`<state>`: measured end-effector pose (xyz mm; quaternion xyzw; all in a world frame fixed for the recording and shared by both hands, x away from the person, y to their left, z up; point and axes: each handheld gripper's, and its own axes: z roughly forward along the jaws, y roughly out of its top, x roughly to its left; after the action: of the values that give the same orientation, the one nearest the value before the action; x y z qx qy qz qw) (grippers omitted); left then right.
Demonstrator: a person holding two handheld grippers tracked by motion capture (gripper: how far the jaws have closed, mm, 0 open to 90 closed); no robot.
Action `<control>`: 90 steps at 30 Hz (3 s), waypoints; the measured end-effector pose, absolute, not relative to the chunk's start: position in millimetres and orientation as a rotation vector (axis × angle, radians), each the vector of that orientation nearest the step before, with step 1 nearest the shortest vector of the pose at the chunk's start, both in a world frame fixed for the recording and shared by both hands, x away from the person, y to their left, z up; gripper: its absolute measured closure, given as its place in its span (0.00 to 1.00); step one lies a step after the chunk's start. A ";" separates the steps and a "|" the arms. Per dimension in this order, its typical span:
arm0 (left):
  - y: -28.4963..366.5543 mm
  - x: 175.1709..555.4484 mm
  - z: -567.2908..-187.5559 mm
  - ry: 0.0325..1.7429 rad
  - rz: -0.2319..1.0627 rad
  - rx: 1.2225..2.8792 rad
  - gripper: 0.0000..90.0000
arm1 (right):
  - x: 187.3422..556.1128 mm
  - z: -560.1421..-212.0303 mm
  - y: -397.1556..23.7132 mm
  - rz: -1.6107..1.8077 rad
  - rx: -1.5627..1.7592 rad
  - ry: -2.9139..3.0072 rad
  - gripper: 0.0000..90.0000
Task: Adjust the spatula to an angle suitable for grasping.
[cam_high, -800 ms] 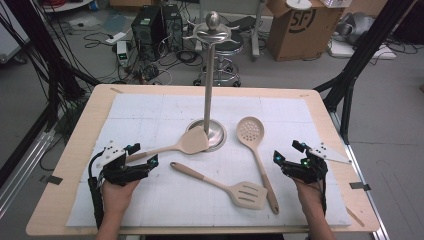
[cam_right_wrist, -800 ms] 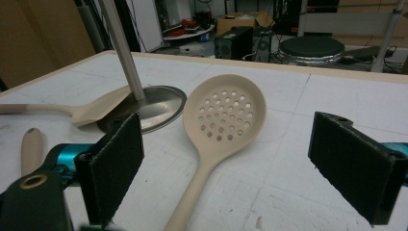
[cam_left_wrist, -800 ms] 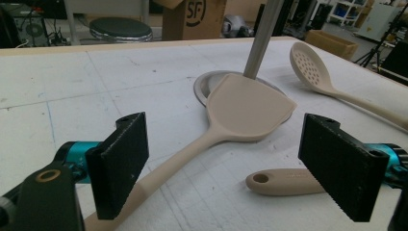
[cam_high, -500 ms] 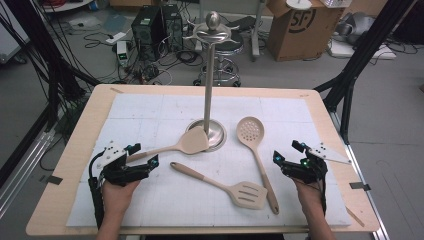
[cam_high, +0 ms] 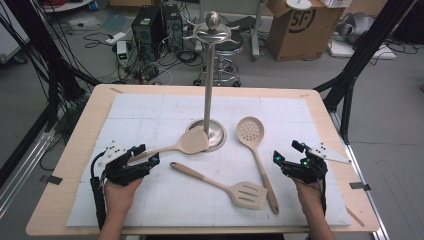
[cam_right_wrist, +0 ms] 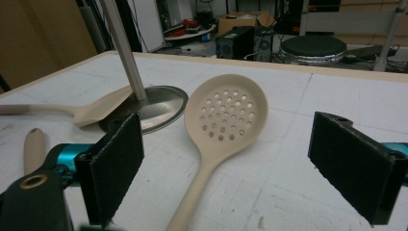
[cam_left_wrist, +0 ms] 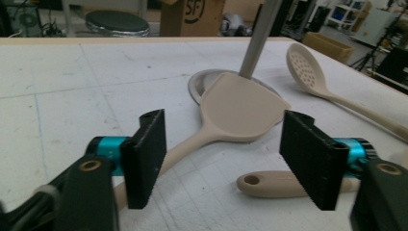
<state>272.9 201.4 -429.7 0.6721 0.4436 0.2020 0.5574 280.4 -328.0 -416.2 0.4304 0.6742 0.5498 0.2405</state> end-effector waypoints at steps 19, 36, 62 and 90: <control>185.3 310.4 -427.7 1.063 0.384 1.638 0.97 | 281.2 -417.8 -328.9 1.517 1.182 1.842 0.13; 152.6 378.0 -444.4 1.259 0.204 1.742 1.00 | 282.0 -419.2 -329.8 1.509 1.185 1.840 0.13; 121.8 375.0 -455.7 1.249 -0.006 1.838 1.00 | 282.3 -420.7 -324.9 1.488 1.178 1.866 0.13; 118.4 377.6 -457.1 1.380 0.046 1.877 1.00 | 282.3 -421.5 -323.6 1.481 1.169 1.871 0.14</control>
<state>377.6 118.4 -457.1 0.7401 0.5441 0.0180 0.3948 282.3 -323.6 -421.5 0.4272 0.6836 0.5411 0.2395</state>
